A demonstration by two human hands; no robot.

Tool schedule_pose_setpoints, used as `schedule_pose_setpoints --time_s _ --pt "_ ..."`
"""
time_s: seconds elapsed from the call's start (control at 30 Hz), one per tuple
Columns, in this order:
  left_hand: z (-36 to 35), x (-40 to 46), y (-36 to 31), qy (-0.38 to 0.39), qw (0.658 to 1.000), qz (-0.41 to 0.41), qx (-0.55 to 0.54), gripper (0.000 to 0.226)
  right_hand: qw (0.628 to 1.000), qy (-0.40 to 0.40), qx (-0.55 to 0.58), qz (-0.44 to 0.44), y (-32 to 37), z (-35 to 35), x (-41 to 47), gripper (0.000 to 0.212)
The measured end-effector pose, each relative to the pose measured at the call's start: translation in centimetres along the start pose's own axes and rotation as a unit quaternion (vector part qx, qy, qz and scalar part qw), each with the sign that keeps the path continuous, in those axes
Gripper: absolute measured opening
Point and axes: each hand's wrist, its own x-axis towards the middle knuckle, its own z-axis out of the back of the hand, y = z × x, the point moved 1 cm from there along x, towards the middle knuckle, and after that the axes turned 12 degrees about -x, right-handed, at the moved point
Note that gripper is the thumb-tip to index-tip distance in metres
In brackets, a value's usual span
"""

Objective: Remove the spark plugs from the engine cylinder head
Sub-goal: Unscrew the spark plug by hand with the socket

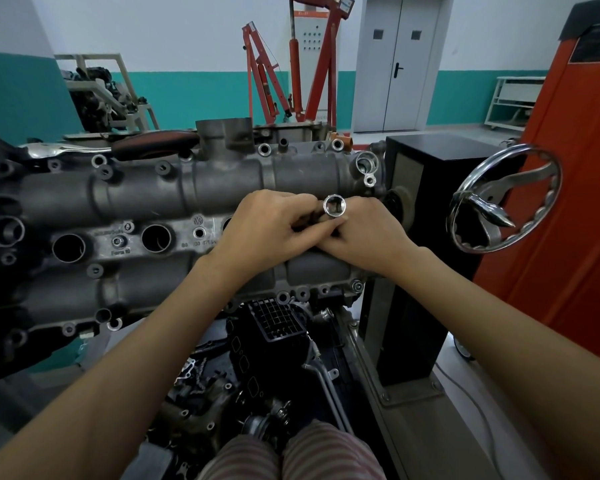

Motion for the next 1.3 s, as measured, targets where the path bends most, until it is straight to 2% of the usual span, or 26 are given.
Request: schedule_pose_setpoints --time_s 0.13,0.27,0.37,0.47,0.53,0.6,0.8,0.93,1.03,1.2,1.3 --pt "0.15 0.05 -0.25 -0.009 1.000 0.001 -0.016 0.046 1.000 0.019 -0.013 -0.007 0.06 0.12 0.11 0.055" --pt "0.09 0.04 -0.86 -0.020 1.000 -0.009 -0.013 0.018 1.000 0.005 -0.001 -0.006 0.19 0.16 0.03 0.052" --pt "0.08 -0.01 -0.95 -0.034 0.999 -0.032 0.004 0.015 1.000 0.007 -0.002 -0.007 0.10 0.06 0.01 0.049" --pt "0.08 0.00 -0.63 -0.033 0.999 -0.025 0.034 0.031 1.000 -0.008 -0.006 -0.001 0.11 0.05 0.05 0.040" --pt "0.07 0.04 -0.42 -0.020 0.999 -0.010 0.034 0.045 1.000 -0.004 -0.016 -0.005 0.05 0.02 0.09 0.042" --pt "0.04 0.00 -0.34 -0.009 1.000 -0.009 0.025 0.050 1.000 0.001 -0.031 0.000 0.02 -0.07 0.07 0.045" --pt "0.15 -0.07 -0.70 -0.015 1.000 -0.008 0.007 0.031 1.000 0.010 -0.008 -0.008 0.14 -0.10 0.11 0.051" --pt "0.10 0.03 -0.80 -0.022 1.000 -0.002 0.017 0.025 1.000 0.003 -0.005 -0.004 0.14 -0.02 0.07 0.046" --pt "0.05 -0.02 -0.66 -0.043 0.999 -0.009 0.019 0.029 1.000 0.002 -0.004 -0.003 0.14 0.07 -0.01 0.030" --pt "0.09 -0.08 -0.26 -0.023 1.000 0.004 0.016 0.049 1.000 -0.008 -0.008 -0.008 0.11 0.06 -0.03 0.039" --pt "0.18 0.00 -0.28 -0.007 1.000 0.010 0.001 0.051 0.999 0.003 -0.035 0.001 0.23 0.01 0.01 0.044"
